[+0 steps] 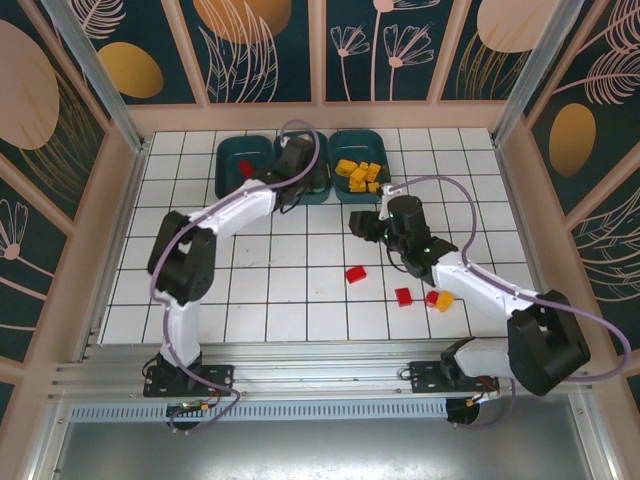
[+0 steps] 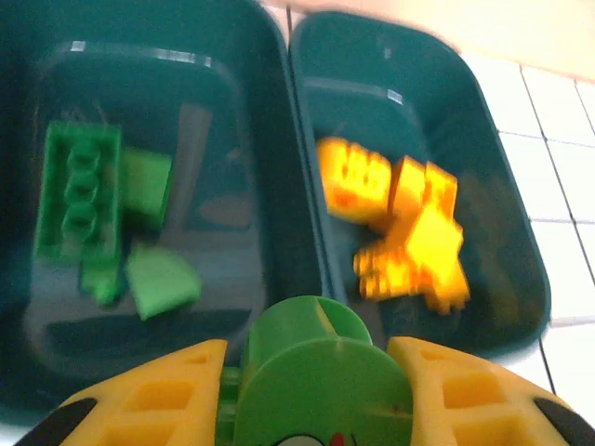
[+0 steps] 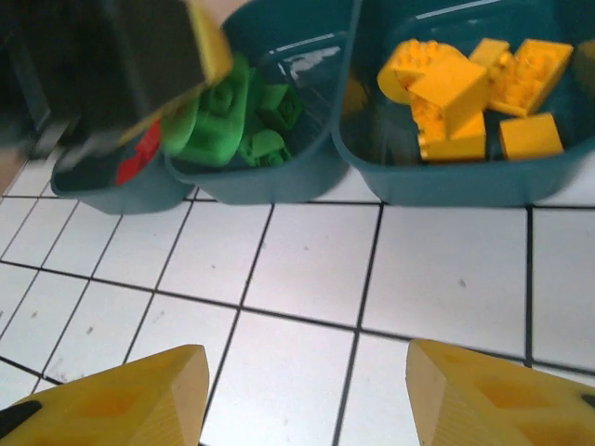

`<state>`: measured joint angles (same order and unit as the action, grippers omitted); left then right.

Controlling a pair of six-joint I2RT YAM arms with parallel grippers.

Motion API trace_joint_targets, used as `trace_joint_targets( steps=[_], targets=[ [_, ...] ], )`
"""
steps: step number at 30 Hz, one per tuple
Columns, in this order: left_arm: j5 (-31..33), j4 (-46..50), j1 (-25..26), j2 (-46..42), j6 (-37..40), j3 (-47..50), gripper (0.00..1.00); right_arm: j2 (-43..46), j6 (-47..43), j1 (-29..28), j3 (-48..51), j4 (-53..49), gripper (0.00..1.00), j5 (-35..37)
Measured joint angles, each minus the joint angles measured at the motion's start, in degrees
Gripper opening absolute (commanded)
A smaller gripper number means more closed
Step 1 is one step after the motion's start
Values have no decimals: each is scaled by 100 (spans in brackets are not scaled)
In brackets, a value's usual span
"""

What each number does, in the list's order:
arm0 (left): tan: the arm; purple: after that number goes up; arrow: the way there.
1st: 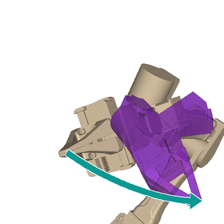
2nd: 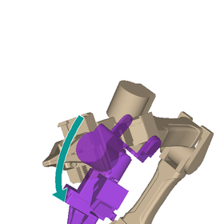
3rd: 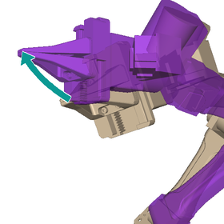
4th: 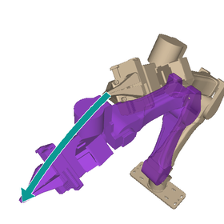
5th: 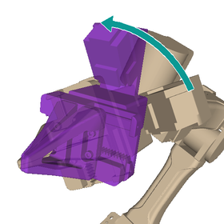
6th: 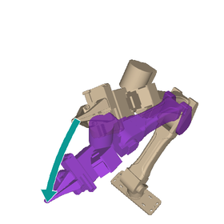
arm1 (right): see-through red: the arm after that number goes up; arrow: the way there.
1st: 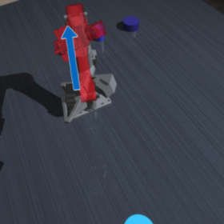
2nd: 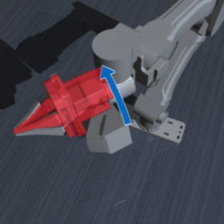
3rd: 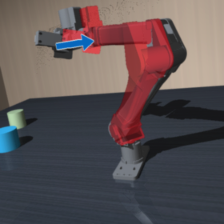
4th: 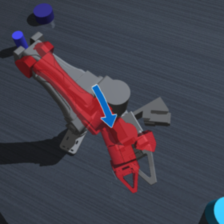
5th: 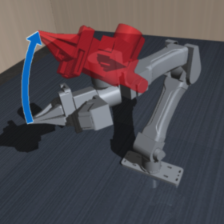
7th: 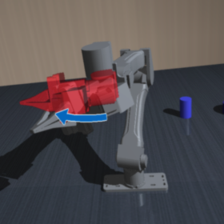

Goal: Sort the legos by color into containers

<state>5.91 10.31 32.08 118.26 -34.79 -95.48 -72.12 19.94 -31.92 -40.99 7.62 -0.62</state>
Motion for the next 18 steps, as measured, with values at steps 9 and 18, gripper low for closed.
trace_joint_targets(
  steps=[9, 18],
  targets=[
    [-138, 610, -315, 1593, 286, -1891, 62, 656, 13, 2, 291, -612, 65, 260],
    [-101, 909, -317, 1193, 535, -1786, 98, 11, -50, -46, 107, -1163, 68, 96]
  ],
)
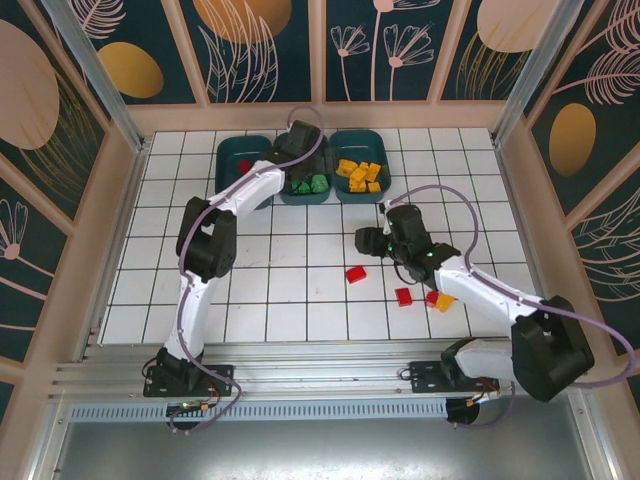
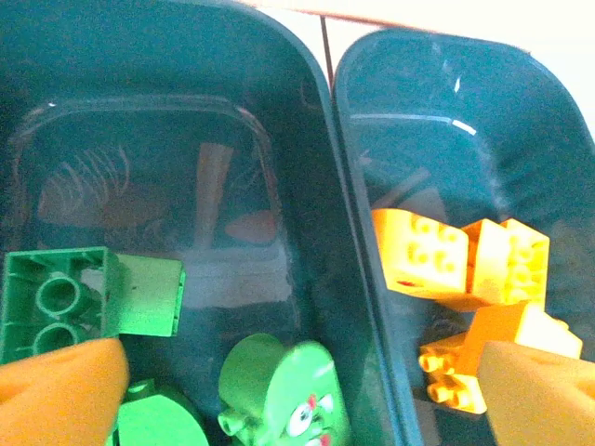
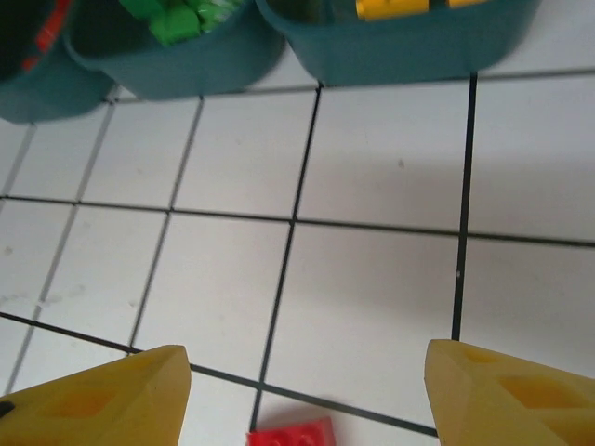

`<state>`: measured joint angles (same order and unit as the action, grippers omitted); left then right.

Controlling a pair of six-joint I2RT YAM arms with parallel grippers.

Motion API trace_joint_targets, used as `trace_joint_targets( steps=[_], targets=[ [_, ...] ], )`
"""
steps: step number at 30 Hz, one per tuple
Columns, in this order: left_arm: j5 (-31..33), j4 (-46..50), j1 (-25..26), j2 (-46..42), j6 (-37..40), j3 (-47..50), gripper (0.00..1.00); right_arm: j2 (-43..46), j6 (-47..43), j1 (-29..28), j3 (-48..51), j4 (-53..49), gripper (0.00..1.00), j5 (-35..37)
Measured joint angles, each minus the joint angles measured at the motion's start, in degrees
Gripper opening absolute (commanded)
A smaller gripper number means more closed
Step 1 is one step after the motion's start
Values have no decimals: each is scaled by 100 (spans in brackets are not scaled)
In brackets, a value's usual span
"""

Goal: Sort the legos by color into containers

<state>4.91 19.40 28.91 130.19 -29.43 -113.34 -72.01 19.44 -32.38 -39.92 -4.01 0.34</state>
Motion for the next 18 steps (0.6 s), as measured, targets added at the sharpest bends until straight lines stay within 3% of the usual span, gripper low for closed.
trace_joint_targets(
  steps=[4, 11, 18],
  targets=[
    [-48, -323, -50, -1250, 28, 1062, 98, -240, 0, -186, 0, -221, 67, -68],
    [321, -1871, -68, -4465, -557, 4450, 99, -1043, -76, -868, -181, -509, 67, -94],
    [1213, -1947, -153, -5700, -1252, 6955, 98, -1759, -125, -1290, -542, -601, 65, 391]
  ],
)
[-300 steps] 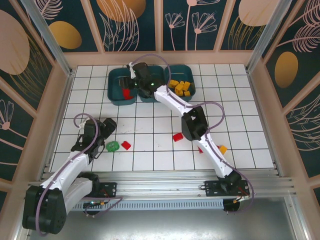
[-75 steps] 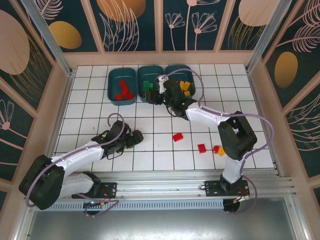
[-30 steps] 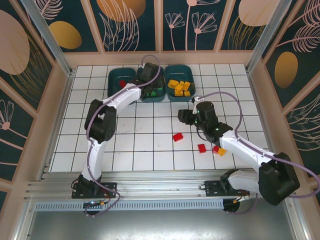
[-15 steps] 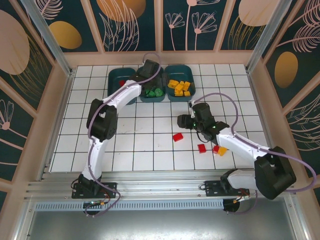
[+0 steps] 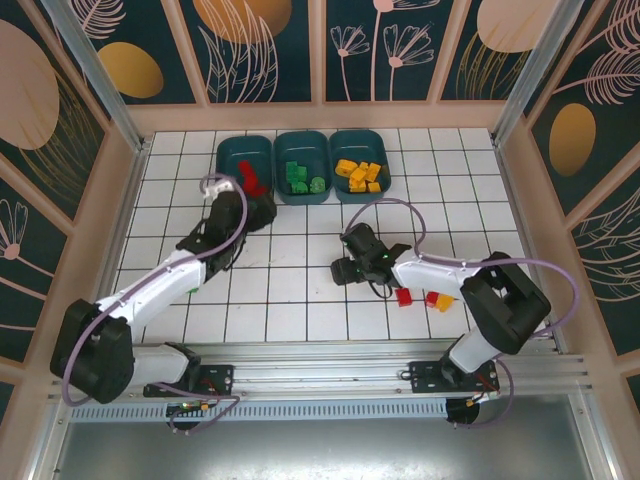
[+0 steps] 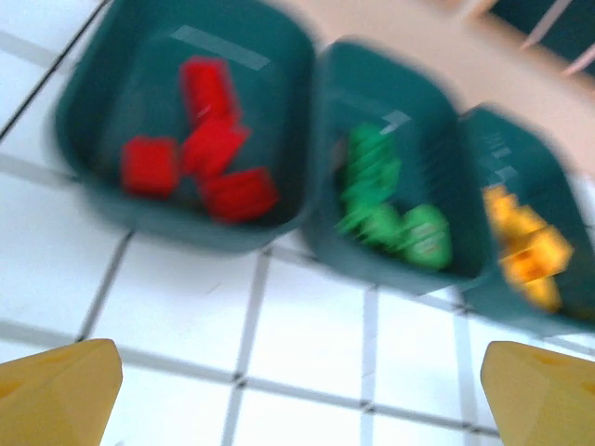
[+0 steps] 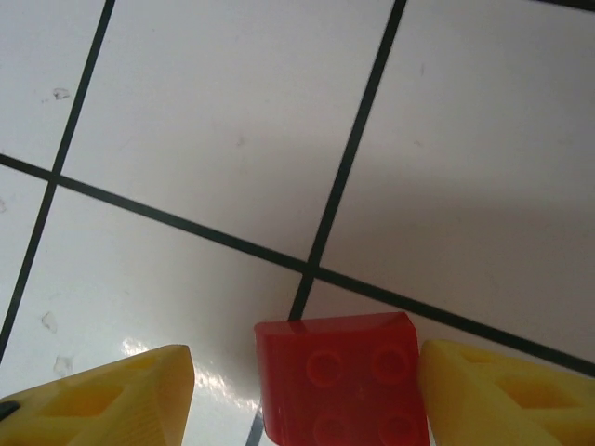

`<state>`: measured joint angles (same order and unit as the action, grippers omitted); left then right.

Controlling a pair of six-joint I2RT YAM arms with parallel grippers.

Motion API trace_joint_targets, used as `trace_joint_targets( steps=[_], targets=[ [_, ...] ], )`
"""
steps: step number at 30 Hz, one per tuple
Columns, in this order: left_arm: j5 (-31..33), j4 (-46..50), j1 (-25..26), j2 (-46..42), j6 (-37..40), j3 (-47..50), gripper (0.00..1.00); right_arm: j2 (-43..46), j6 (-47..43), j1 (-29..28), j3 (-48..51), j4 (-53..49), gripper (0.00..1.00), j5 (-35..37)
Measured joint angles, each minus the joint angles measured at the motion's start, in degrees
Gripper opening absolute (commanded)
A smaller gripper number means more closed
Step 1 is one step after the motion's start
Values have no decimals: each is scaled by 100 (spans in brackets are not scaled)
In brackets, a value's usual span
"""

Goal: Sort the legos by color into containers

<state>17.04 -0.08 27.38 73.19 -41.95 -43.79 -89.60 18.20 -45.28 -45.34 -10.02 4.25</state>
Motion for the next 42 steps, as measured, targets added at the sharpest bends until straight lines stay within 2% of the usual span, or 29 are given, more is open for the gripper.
trace_joint_targets(
  steps=[4, 9, 12, 18, 23, 32, 36, 42],
  targets=[
    [313, 214, -44, -577, -251, 782, 98, -297, 13, -216, -229, 7, 63, 387],
    [457, 164, -44, -953, -361, 855, 99, -470, 72, -511, -374, -33, 63, 955],
    [448, 94, -44, -903, -387, 848, 98, -439, 133, -575, -363, -59, 63, 1058],
    [120, -151, -44, -374, -424, 710, 99, 177, 199, -531, -184, -70, 63, 901],
    [-463, -584, -44, -22, -428, 706, 98, 802, 210, -107, 2, 190, 69, 627],
    [-960, -791, -44, 409, -479, 699, 98, 44, 210, -15, 42, 358, 71, 166],
    [-1082, -835, -44, 455, -487, 682, 99, -304, 219, -103, 42, 363, 66, 173],
    [-1143, -885, -44, 476, -490, 658, 99, -433, 234, -348, 48, 378, 53, 531]
  ],
)
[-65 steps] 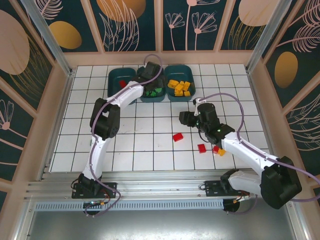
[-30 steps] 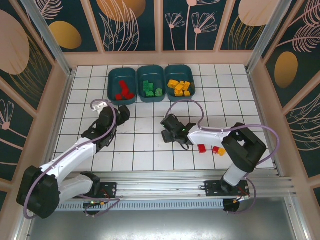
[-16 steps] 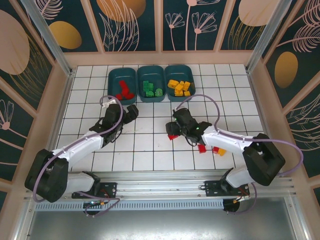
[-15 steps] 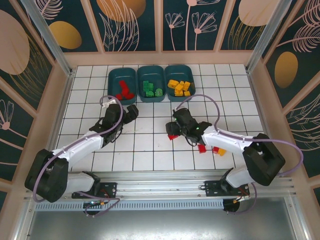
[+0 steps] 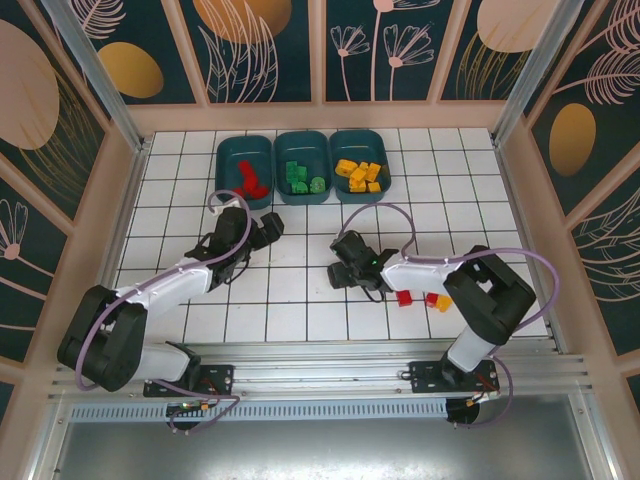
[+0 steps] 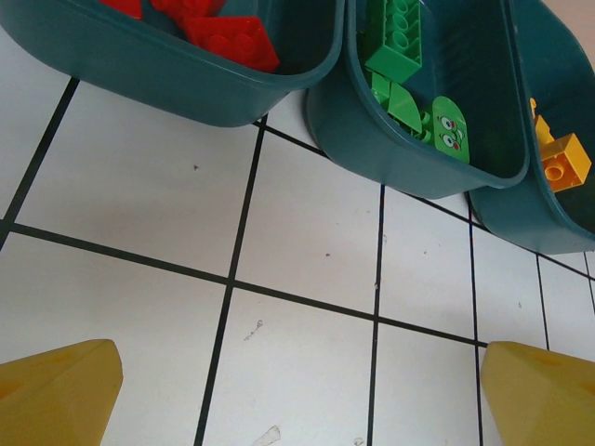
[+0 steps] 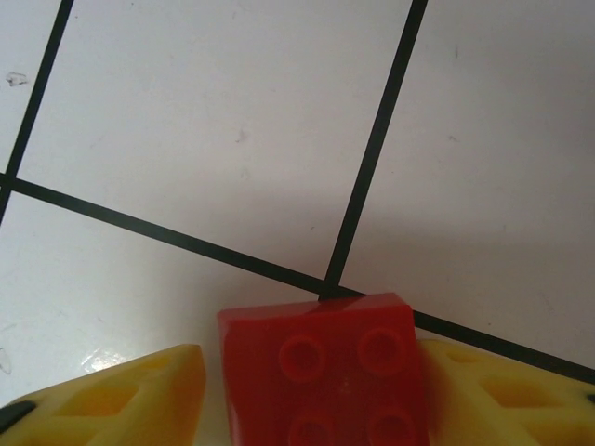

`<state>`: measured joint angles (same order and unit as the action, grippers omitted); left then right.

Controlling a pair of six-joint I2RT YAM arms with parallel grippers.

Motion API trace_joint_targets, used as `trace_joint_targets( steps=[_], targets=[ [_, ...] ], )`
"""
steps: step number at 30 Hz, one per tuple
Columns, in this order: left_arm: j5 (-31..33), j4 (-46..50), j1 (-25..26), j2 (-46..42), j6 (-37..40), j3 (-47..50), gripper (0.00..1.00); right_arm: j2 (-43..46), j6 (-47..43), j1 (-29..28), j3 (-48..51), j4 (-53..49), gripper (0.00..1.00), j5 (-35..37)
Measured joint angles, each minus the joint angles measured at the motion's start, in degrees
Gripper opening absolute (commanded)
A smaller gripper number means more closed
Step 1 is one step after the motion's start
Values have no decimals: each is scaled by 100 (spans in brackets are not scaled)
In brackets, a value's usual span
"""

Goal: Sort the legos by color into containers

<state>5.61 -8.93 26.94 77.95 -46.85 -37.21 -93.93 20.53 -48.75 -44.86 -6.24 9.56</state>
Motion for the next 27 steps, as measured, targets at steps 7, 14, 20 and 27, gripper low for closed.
trace_joint_targets(
  steps=[7, 14, 20, 27],
  targets=[
    [109, 15, 0, -175, -17, 4, 98, -17, 59, -90, -9, 125, 39, 251],
    [348, 190, 0, -514, -15, 7, 99, -17, 61, -98, -50, 227, 33, 306],
    [566, 345, 0, -695, -24, 42, 99, -9, 42, -98, -278, 304, 33, 302],
    [844, 667, -739, -1038, -313, 201, 99, -365, -114, -96, -1661, 485, 33, 164]
  ],
)
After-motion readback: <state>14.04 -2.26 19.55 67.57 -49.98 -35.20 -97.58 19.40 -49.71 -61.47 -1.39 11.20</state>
